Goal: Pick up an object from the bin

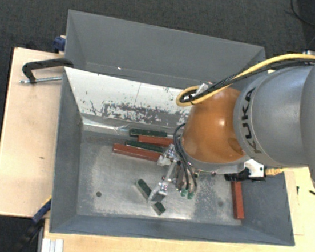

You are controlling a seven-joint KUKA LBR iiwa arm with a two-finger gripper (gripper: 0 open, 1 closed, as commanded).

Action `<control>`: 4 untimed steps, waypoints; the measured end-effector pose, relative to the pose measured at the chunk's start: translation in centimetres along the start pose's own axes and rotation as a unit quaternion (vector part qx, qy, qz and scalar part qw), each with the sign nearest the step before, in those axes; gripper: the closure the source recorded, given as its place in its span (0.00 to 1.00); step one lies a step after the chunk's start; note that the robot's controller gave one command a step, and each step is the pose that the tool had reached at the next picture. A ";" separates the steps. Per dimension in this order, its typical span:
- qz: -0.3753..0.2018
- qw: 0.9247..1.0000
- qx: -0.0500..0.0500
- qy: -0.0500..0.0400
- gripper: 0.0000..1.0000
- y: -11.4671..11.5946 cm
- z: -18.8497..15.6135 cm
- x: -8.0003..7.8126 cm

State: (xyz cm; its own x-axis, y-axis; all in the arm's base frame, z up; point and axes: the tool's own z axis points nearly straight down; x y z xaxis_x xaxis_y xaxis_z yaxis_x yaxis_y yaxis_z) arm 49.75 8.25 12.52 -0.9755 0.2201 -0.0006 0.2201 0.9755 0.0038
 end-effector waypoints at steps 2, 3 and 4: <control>0.019 1.000 0.001 -0.001 0.00 -0.8 5.3 0.4; 0.020 1.000 0.001 -0.002 1.00 -0.6 4.4 0.4; 0.020 1.000 0.001 -0.002 1.00 -0.6 4.5 0.4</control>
Offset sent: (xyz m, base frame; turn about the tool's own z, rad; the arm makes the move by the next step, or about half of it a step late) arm -0.0071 -0.0091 -0.0552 0.0403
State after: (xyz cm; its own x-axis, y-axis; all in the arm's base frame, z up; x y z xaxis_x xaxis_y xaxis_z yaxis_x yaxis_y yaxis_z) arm 49.21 7.75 8.06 -0.9661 0.2581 -0.0035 0.2581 0.9661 0.0026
